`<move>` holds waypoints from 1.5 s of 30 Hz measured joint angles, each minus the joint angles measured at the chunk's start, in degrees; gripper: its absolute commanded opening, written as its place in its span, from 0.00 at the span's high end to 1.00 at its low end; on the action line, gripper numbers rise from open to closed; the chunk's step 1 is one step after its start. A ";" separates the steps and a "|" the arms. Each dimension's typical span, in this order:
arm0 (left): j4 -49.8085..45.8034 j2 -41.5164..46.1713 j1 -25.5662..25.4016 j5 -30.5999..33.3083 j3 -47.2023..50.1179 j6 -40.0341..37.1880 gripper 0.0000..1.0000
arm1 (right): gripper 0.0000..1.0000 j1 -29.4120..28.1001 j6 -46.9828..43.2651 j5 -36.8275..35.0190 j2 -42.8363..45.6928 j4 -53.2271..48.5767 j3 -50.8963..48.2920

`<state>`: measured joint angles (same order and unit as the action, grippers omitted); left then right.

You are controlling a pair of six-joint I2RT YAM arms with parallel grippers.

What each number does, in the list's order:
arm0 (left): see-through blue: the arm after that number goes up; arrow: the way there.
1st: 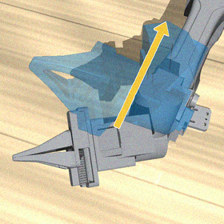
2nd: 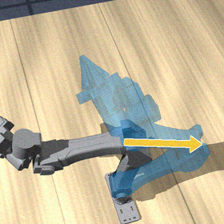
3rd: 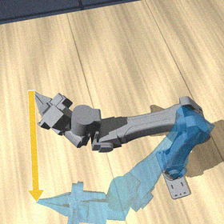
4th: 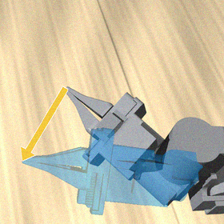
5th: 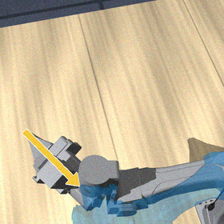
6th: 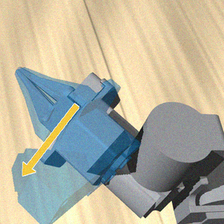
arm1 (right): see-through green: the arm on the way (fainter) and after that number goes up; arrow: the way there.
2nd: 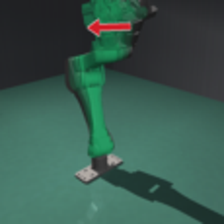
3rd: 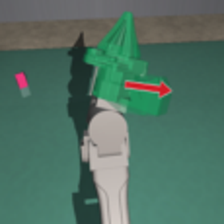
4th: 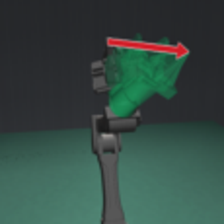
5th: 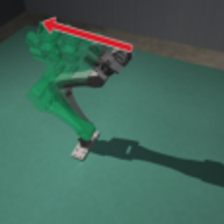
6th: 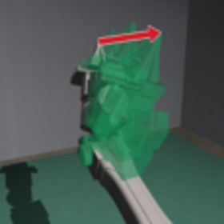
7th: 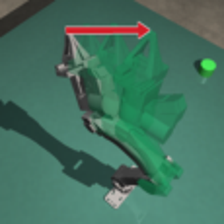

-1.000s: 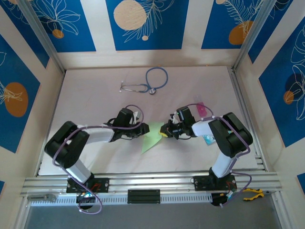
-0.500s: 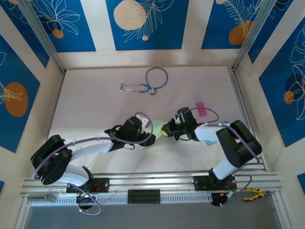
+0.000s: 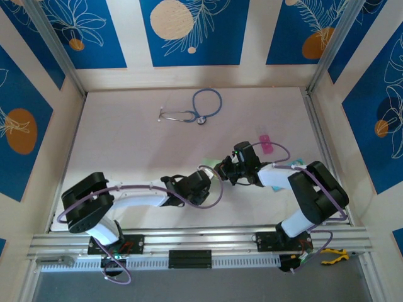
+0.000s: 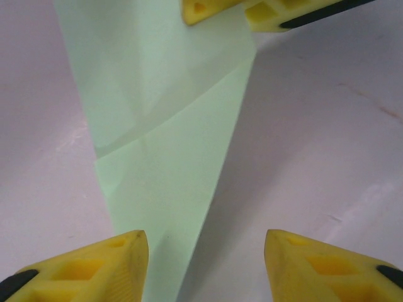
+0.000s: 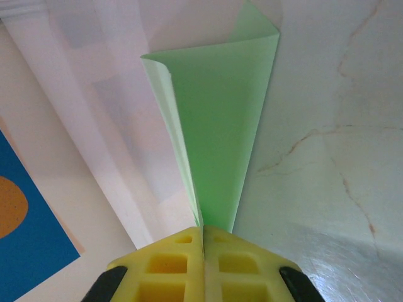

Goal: Fold a paper plane with a square sheet of paper (pick it up from the middle)
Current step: Fold the wing for the fifth time at the center of the table.

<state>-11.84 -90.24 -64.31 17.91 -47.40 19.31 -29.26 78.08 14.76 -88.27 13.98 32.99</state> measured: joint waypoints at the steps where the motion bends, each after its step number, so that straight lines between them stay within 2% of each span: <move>1: -0.20 -0.33 -0.09 0.79 -0.22 -0.37 0.50 | 0.96 0.00 0.02 0.00 0.00 -0.04 -0.02; 16: -1.07 -2.58 -0.48 4.90 -1.11 -2.86 0.67 | 0.96 0.00 0.02 0.04 0.00 -0.11 -0.02; 33: -1.11 -3.76 -0.48 5.38 -2.05 -3.17 0.71 | 0.96 0.02 0.02 0.22 0.00 -0.11 -0.02; 45: -1.33 -4.24 -0.48 5.77 -2.32 -3.34 0.82 | 0.96 0.13 0.02 0.24 0.00 -0.09 -0.02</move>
<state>-13.17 -94.48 -64.79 23.68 -49.71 15.97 -29.12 78.11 15.00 -88.27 13.89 32.97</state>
